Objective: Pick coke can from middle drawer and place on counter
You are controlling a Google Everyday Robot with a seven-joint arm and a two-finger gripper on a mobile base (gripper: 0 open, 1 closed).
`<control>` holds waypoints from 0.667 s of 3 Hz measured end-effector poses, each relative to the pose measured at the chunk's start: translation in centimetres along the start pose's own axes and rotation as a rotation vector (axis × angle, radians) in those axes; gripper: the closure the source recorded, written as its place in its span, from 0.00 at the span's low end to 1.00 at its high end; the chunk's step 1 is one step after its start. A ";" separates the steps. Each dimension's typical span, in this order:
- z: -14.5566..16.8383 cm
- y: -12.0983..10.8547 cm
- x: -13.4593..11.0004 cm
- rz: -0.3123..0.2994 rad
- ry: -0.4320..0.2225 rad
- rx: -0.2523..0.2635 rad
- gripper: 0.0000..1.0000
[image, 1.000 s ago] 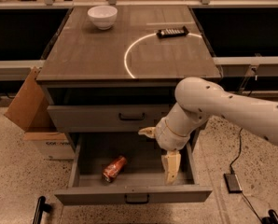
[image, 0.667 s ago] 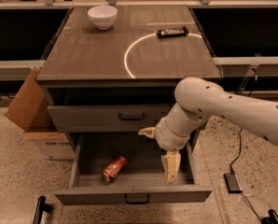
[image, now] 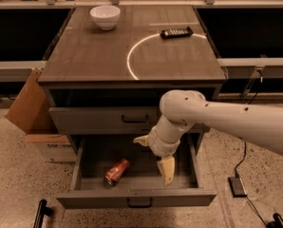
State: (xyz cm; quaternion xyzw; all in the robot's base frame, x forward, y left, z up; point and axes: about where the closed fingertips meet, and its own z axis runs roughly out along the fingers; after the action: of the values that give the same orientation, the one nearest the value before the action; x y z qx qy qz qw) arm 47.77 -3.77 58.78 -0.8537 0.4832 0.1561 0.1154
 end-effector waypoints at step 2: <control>5.6 -2.5 1.2 -0.165 0.057 -0.006 0.00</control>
Offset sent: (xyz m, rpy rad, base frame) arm 0.0285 0.0422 -0.0892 -0.0327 -0.1355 0.2422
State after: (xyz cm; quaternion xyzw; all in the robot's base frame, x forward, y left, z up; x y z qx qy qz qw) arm 49.65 -1.46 53.31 -0.8951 0.4138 0.1230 0.1116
